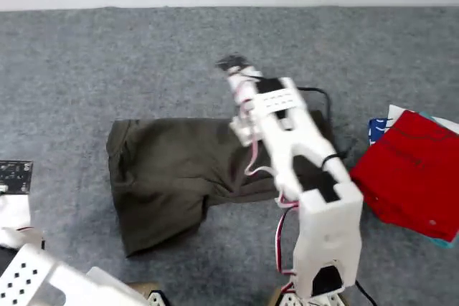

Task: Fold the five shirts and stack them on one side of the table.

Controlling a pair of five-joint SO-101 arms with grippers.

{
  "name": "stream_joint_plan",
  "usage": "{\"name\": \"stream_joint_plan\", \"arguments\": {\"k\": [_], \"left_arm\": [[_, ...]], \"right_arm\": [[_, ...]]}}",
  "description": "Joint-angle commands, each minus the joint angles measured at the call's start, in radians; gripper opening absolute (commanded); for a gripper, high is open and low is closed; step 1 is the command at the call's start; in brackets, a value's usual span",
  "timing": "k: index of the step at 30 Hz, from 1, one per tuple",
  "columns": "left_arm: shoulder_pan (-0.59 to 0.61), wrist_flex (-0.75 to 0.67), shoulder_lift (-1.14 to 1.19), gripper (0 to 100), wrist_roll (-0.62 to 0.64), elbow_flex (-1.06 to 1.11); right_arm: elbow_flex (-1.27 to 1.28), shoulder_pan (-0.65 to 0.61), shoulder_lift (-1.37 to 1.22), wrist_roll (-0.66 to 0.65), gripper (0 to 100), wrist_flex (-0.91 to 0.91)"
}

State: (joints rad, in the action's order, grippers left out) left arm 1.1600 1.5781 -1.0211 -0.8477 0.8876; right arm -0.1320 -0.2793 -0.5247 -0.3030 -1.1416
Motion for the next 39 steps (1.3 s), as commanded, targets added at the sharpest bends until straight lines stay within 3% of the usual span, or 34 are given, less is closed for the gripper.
{"name": "stream_joint_plan", "arguments": {"k": [1, 5, 9, 19, 27, 33, 39], "left_arm": [[0.006, -0.009, -0.015, 1, -0.002, -0.051], [0.006, -0.005, -0.015, 1, -0.002, -0.051], [0.006, 0.026, -0.015, 1, -0.002, -0.050], [0.006, 0.021, -0.015, 1, -0.002, -0.053], [0.006, 0.018, -0.015, 1, -0.002, -0.051], [0.005, 0.018, -0.015, 1, -0.002, -0.051], [-0.002, 0.018, -0.015, 1, -0.003, -0.053]], "right_arm": [[-0.052, 0.074, -0.047, -0.081, 0.9, 0.081], [-0.077, 0.130, -0.110, -0.144, 0.9, 0.153], [-0.192, 0.125, -0.127, -0.146, 0.9, 0.090], [-0.422, -0.005, -0.077, -0.146, 0.9, -0.348], [-0.485, 0.031, -0.068, -0.143, 0.9, -0.648], [-0.488, 0.154, -0.070, -0.144, 0.9, -0.608], [-0.485, 0.289, -0.119, -0.166, 0.9, -0.417]]}}
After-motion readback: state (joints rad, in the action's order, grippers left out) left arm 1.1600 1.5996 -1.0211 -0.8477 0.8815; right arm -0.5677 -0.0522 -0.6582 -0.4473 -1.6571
